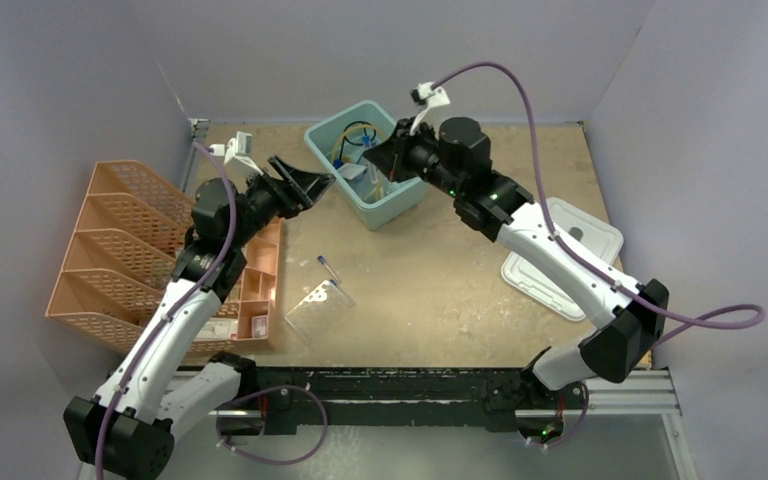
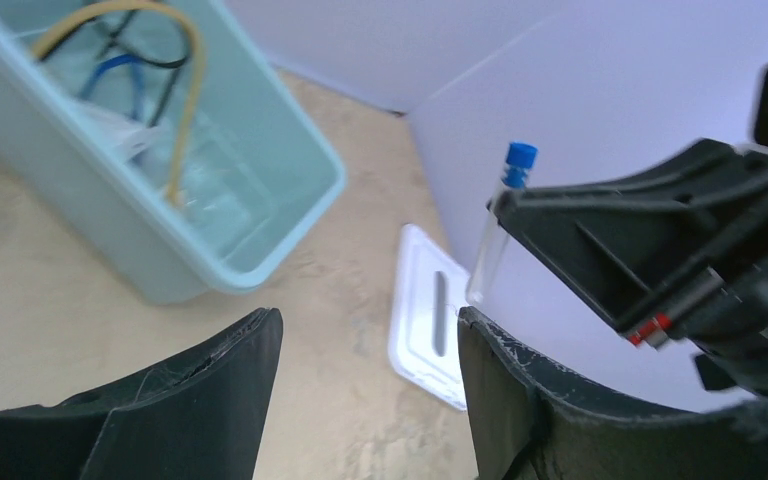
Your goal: Organize the chemistry lab equipment
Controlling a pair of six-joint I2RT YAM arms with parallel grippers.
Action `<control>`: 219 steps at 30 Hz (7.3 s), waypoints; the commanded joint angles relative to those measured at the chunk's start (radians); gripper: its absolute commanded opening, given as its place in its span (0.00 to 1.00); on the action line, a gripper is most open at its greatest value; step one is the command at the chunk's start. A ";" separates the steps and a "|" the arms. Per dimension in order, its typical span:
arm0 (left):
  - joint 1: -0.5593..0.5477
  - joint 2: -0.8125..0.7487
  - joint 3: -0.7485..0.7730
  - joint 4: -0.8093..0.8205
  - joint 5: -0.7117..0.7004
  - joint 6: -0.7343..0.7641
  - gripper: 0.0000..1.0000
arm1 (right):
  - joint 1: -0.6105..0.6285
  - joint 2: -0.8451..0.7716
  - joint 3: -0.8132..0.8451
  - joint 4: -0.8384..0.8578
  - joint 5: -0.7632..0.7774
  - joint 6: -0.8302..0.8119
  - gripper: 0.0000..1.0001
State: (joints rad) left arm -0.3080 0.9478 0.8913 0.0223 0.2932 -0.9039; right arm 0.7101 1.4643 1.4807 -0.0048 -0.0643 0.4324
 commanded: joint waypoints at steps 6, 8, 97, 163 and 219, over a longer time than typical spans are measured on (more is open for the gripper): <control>-0.207 0.174 0.149 0.240 0.090 0.024 0.65 | -0.063 -0.076 -0.007 0.139 -0.180 0.184 0.05; -0.209 0.195 0.158 0.257 0.073 0.013 0.65 | -0.066 -0.086 -0.015 0.141 -0.191 0.188 0.05; -0.178 0.084 0.592 -0.413 -1.234 0.571 0.68 | 0.406 0.267 -0.127 0.066 0.181 -0.458 0.06; -0.177 0.119 0.523 -0.517 -1.095 0.401 0.65 | 0.416 0.433 -0.358 0.447 0.165 -0.503 0.07; -0.161 0.138 0.483 -0.440 -1.068 0.398 0.70 | 0.368 0.320 -0.506 0.202 0.191 -0.390 0.54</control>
State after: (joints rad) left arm -0.4778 1.1213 1.3762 -0.4358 -0.7597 -0.4911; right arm 1.0744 1.7706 0.9649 0.1089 0.0704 0.0196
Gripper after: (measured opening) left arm 0.697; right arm 0.545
